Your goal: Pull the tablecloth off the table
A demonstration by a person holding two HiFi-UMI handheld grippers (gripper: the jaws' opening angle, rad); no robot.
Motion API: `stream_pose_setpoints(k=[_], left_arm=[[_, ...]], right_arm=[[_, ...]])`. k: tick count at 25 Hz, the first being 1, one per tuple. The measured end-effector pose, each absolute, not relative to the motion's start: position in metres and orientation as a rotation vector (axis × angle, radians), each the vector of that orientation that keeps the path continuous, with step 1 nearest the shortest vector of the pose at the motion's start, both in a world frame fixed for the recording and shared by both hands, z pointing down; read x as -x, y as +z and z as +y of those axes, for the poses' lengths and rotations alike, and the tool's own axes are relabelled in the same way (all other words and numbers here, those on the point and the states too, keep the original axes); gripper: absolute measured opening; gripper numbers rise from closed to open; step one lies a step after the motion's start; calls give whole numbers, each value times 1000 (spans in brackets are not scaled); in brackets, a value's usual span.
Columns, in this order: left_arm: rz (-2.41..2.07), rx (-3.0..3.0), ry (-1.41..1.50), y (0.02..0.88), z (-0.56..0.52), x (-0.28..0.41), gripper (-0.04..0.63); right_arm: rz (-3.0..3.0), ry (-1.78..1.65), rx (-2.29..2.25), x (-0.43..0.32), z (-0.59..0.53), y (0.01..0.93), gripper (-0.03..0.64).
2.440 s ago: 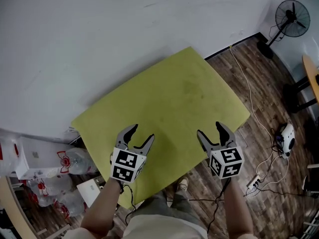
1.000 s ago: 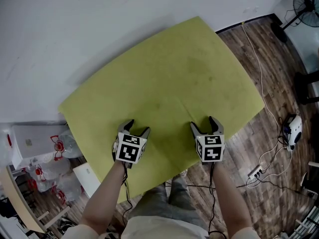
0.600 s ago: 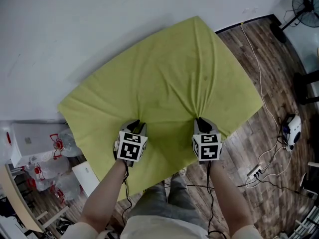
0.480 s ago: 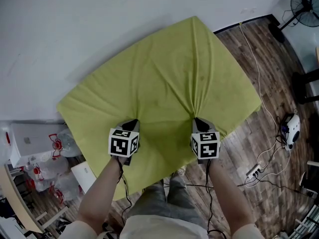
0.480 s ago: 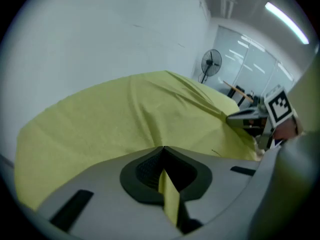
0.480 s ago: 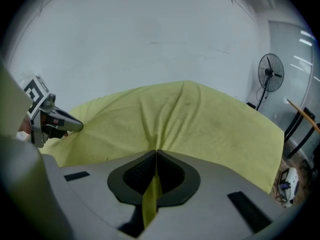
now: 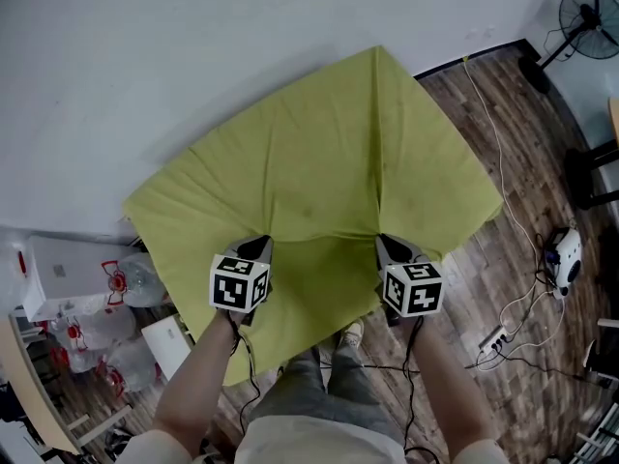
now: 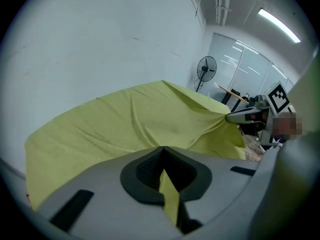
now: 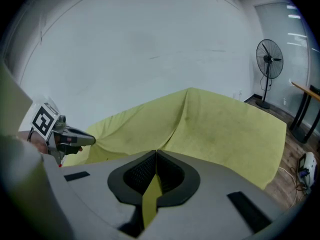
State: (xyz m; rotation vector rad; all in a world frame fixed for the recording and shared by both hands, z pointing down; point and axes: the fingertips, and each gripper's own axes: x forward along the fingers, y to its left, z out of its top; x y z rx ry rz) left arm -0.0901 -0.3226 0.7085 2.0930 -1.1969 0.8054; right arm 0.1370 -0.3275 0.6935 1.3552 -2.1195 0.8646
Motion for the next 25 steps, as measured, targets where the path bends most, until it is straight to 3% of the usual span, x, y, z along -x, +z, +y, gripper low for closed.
stream_pose_setpoints(k=[16, 25], left_arm=[[-1250, -2246, 414, 572, -293, 90, 17], [-1335, -2406, 265, 459, -292, 94, 17]], right_arm=[[-2437, 740, -1410, -113, -299, 546, 28], [-2592, 484, -1453, -108, -290, 426, 29]])
